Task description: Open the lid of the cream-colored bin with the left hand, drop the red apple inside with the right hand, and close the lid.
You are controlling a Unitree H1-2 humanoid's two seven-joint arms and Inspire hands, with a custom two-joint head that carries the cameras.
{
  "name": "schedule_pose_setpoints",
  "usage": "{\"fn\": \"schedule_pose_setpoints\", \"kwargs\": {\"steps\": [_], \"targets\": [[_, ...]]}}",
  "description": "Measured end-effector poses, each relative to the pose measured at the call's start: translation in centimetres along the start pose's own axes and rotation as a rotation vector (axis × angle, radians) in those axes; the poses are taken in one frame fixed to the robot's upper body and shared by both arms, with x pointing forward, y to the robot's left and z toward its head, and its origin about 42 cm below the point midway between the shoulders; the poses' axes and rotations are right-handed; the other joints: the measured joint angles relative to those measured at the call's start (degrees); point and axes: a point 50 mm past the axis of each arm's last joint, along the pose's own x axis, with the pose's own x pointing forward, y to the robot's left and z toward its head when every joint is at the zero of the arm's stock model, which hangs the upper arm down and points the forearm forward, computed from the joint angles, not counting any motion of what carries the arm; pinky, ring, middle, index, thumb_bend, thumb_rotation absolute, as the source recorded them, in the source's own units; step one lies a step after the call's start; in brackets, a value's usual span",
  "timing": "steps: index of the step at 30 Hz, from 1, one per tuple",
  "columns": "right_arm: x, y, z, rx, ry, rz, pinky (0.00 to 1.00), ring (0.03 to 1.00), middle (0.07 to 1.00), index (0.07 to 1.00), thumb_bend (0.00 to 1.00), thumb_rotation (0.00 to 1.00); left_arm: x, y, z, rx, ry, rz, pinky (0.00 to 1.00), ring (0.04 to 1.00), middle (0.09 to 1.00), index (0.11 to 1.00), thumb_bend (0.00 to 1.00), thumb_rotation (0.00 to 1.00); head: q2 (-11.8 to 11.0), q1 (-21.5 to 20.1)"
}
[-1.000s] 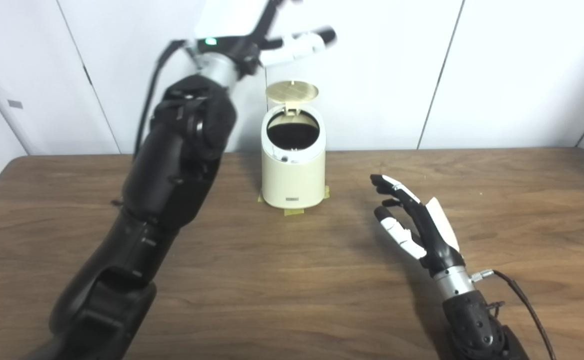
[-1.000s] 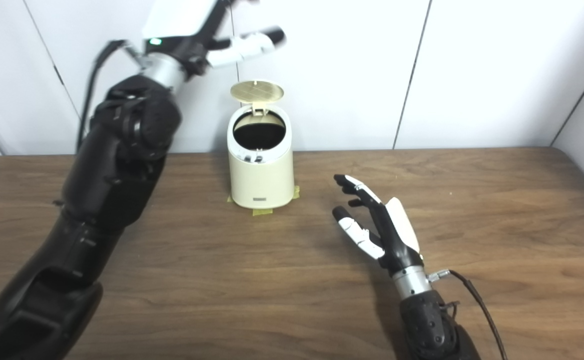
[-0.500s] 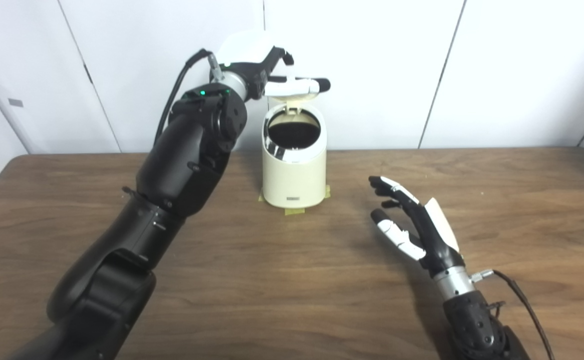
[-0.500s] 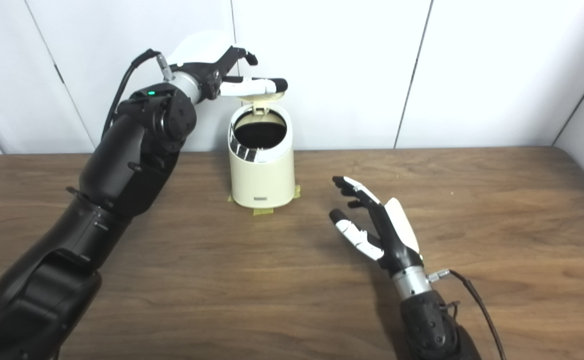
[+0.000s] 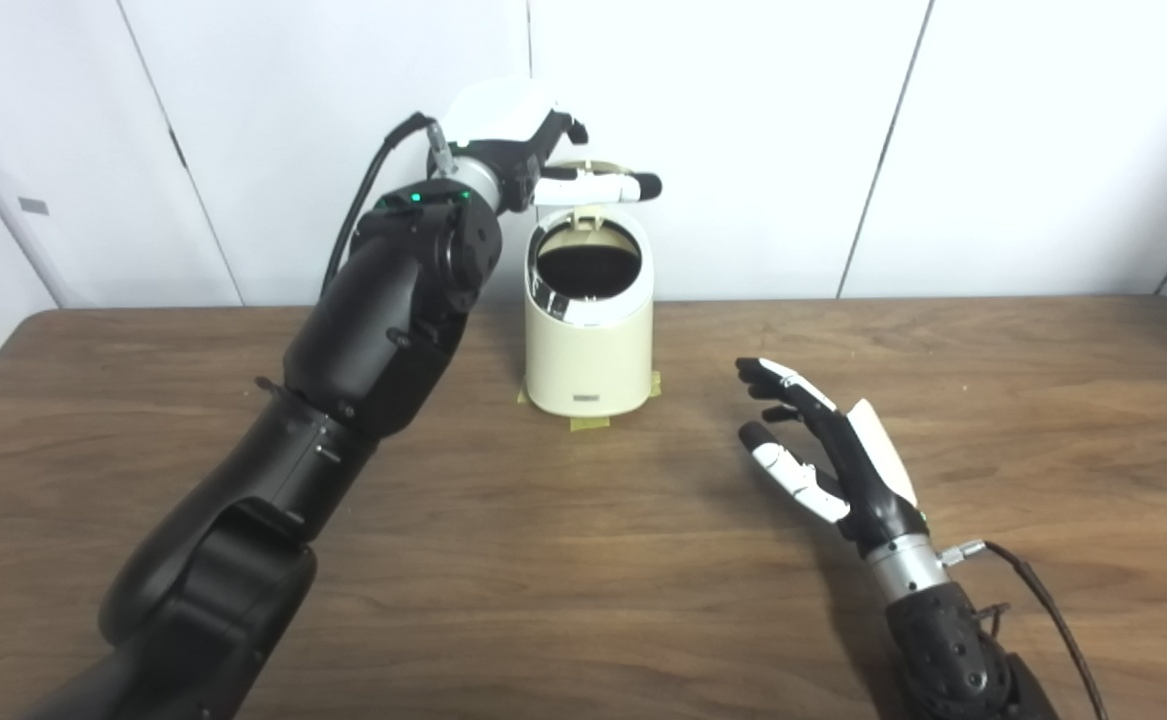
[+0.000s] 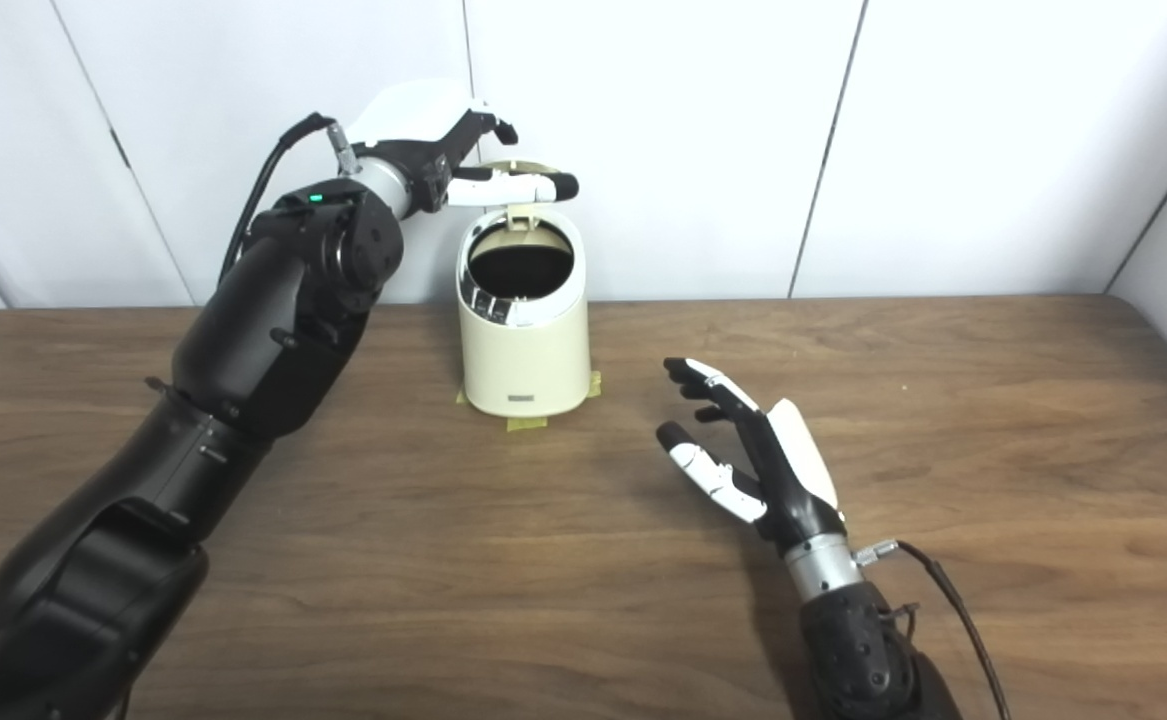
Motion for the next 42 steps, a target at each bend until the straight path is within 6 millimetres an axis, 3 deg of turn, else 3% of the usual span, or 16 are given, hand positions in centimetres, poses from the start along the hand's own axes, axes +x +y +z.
{"fn": "schedule_pose_setpoints", "kwargs": {"steps": [7, 11, 29, 42], "targets": [[-0.1, 0.2, 0.1, 0.004, 0.02, -0.002, 0.7, 0.795, 0.818, 0.822, 0.35, 0.86, -1.4, -2.8, 0.2, 0.103, -0.057, 0.006, 1.0, 0.959, 0.841, 0.813, 0.95, 1.0, 0.18, -0.09], [-0.1, 0.2, 0.0, 0.002, 0.028, -0.002, 0.71, 0.8, 0.821, 0.823, 0.34, 0.84, -2.1, -4.2, 0.0, 0.133, -0.062, -0.002, 1.0, 0.962, 0.848, 0.81, 0.96, 1.0, 0.18, -0.09], [-0.3, 0.3, 0.2, 0.007, 0.035, -0.002, 0.7, 0.794, 0.815, 0.821, 0.36, 0.85, -3.2, -5.6, -0.9, 0.201, -0.062, -0.025, 1.0, 0.932, 0.787, 0.801, 0.97, 1.0, 0.88, -0.26], [-0.6, 0.5, 0.3, -0.002, 0.065, 0.005, 0.7, 0.795, 0.816, 0.823, 0.36, 0.85, -4.2, -7.2, -1.3, 0.265, -0.076, -0.032, 1.0, 0.935, 0.814, 0.777, 0.93, 1.0, 1.49, -0.26]]}}
